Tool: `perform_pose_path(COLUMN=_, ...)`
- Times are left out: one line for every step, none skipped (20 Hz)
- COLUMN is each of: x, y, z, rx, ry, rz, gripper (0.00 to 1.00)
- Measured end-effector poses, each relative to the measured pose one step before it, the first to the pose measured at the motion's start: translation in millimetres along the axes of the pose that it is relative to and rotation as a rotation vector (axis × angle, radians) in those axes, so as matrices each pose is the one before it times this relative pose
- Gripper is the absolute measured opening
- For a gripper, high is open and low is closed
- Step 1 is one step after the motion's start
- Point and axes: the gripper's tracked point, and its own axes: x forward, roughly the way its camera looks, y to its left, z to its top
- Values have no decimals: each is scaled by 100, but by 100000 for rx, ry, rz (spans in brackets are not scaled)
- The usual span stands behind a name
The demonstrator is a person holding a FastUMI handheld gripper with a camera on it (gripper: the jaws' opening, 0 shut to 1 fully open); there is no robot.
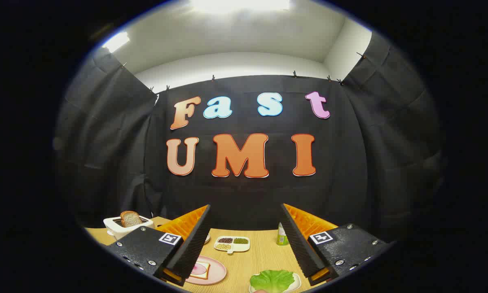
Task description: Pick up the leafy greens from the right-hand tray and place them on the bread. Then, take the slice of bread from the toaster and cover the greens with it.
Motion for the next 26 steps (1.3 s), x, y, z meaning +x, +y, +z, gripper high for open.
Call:
perform_pose_path(x=-43, y=-13, z=-26, rx=263, ry=50, rz=326, gripper=98)
perform_pose_path(x=15, y=-2, z=-25, rx=418, ry=-79, rz=235, gripper=99)
perform_pose_path(x=67, y=2, z=29, rx=542, ry=-122, rz=222, gripper=99)
perform_pose_path(x=-32, y=-157, z=-34, rx=574, ry=-67, rz=60, gripper=98)
perform_pose_path(x=85, y=-159, z=-53, rx=690, ry=67, rz=-29, gripper=98)
perform_pose_path(x=-99, y=-150, z=-24, rx=780, ry=185, rz=-12, gripper=98)
perform_pose_path(x=-45, y=-143, z=4, rx=746, ry=165, rz=106, gripper=98)
perform_pose_path(x=-48, y=-139, z=-18, rx=591, ry=98, rz=188, gripper=98)
perform_pose_path(x=-22, y=-201, z=-9, rx=519, ry=81, rz=-87, gripper=98)
perform_pose_path(x=-55, y=-138, z=104, rx=409, ry=-181, rz=-30, gripper=98)
perform_pose_path(x=-87, y=-120, z=97, rx=363, ry=-181, rz=-198, gripper=98)
perform_pose_path(x=-42, y=-122, z=152, rx=299, ry=-579, rz=108, gripper=98)
perform_pose_path(x=-103, y=-86, z=251, rx=361, ry=-672, rz=111, gripper=99)
perform_pose_path(x=-167, y=-24, z=185, rx=391, ry=-601, rz=193, gripper=98)
perform_pose_path(x=0, y=58, z=195, rx=284, ry=-340, rz=357, gripper=99)
perform_pose_path(x=-83, y=-103, z=-52, rx=261, ry=142, rz=197, gripper=98)
perform_pose_path(x=50, y=41, z=76, rx=88, ry=197, rz=228, gripper=98)
perform_pose_path(x=-69, y=-124, z=166, rx=83, ry=24, rz=-78, gripper=98)
perform_pose_path(x=-1, y=-110, z=145, rx=5, ry=-79, rz=-33, gripper=98)
perform_pose_path(x=104, y=-130, z=96, rx=270, ry=-101, rz=-117, gripper=98)
perform_pose_path(x=46, y=-74, z=106, rx=588, ry=133, rz=55, gripper=98)
perform_pose_path(x=25, y=-121, z=-119, rx=748, ry=767, rz=260, gripper=98)
perform_pose_path(x=160, y=-211, z=-316, rx=793, ry=1509, rz=116, gripper=98)
perform_pose_path(x=178, y=-266, z=-407, rx=431, ry=1889, rz=20, gripper=98)
perform_pose_path(x=253, y=-331, z=-473, rx=-82, ry=2074, rz=28, gripper=98)
perform_pose_path(x=155, y=-343, z=-602, rx=-389, ry=2824, rz=-320, gripper=98)
